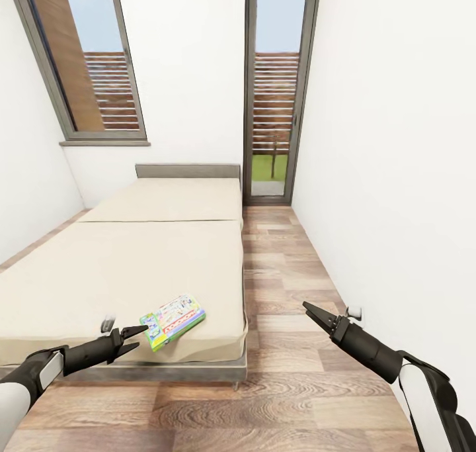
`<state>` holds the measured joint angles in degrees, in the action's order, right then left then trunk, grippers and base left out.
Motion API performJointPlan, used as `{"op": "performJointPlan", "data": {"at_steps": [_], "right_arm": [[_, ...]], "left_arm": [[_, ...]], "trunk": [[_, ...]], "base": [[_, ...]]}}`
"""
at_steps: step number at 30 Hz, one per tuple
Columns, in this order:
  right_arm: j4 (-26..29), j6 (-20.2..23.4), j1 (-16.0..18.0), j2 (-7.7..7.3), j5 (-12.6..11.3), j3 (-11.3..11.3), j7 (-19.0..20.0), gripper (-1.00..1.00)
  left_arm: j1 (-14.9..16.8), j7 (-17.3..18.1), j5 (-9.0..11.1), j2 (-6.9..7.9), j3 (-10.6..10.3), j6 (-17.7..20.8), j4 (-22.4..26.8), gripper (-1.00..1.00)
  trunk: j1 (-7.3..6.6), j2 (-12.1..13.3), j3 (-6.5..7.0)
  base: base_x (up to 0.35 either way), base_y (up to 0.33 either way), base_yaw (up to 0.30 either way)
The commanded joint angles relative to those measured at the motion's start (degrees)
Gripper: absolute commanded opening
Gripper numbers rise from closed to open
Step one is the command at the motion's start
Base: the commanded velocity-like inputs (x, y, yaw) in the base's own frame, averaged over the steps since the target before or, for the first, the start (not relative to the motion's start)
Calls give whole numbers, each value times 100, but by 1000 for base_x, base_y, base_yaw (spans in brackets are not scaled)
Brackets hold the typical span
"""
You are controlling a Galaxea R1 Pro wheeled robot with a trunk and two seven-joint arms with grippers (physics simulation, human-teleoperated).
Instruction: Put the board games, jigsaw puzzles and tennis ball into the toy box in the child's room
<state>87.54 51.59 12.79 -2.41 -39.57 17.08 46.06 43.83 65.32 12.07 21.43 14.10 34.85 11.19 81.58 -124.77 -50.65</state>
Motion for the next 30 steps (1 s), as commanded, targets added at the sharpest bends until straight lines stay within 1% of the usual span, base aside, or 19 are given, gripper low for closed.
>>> {"op": "performJointPlan", "data": {"at_steps": [1,17,30], "right_arm": [[0,27,4,1,-1,6,17,100],[0,27,4,1,-2,6,17,100],[0,27,4,3,-1,6,17,100]], "left_arm": [[3,6,33,2,-13,48,-1,100],[3,7,39,6,-8,56,-3,100],[3,7,41,3,-4,65,-3,100]], "trunk": [[-1,-2,-5],[-1,-2,-5],[285,-524,-239]], "base": [[0,0,0],[0,0,0],[0,0,0]]}}
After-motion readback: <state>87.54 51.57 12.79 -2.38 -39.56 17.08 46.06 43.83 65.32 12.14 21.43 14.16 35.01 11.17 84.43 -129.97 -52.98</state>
